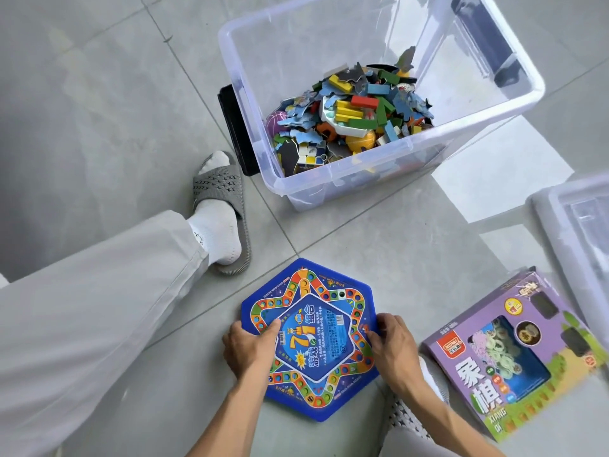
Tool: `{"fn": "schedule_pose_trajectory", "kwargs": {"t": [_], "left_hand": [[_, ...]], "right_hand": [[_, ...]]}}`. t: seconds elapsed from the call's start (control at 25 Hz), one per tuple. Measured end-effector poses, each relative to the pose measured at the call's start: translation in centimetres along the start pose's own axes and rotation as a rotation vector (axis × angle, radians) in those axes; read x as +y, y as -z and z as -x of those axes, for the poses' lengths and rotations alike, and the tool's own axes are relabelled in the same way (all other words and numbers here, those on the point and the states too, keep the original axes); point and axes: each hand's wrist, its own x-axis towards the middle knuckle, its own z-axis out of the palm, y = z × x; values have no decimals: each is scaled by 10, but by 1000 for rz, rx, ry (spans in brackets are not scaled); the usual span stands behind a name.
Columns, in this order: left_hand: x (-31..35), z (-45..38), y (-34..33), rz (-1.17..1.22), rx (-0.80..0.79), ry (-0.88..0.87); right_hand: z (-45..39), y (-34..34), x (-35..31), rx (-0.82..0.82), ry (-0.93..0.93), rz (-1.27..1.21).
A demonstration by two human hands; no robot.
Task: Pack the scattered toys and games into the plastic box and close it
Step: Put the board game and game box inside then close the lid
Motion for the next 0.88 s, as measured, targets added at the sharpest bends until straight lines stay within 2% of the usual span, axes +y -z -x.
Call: {"fn": "schedule_pose_trajectory", "kwargs": {"t": [0.12, 0.2, 0.28, 0.4, 0.52, 0.64, 0.68, 0.72, 0.76, 0.84, 0.88], "left_hand": [[14, -5, 1, 357, -262, 100], [28, -2, -1, 467, -451, 110], [40, 3, -4, 547, -578, 91], [51, 11, 5, 629, -619, 39], [65, 38, 26, 702, -641, -18], [102, 82, 51, 670, -667, -127], [120, 101, 62, 612, -653, -199], [139, 116, 71, 519, -574, -308], [160, 129, 78, 430, -404, -436], [198, 138, 87, 328, 55, -834], [216, 131, 83, 240, 164, -1063]], "right_hand": [[-16, 17, 1, 69, -14, -12], [-33, 33, 4, 39, -73, -50], [-46, 49, 8, -35, -153, -236], [-42, 74, 3, -147, -218, -622], [-13, 97, -11, -284, -273, -889], [15, 134, -30, -187, -194, -1025], [24, 150, -38, -123, -172, -1062], [33, 170, -45, -58, -142, -1093], [41, 190, -53, -4, -103, -1121], [53, 228, -71, 88, -38, -1178], [55, 245, -78, 127, -21, -1197]]}}
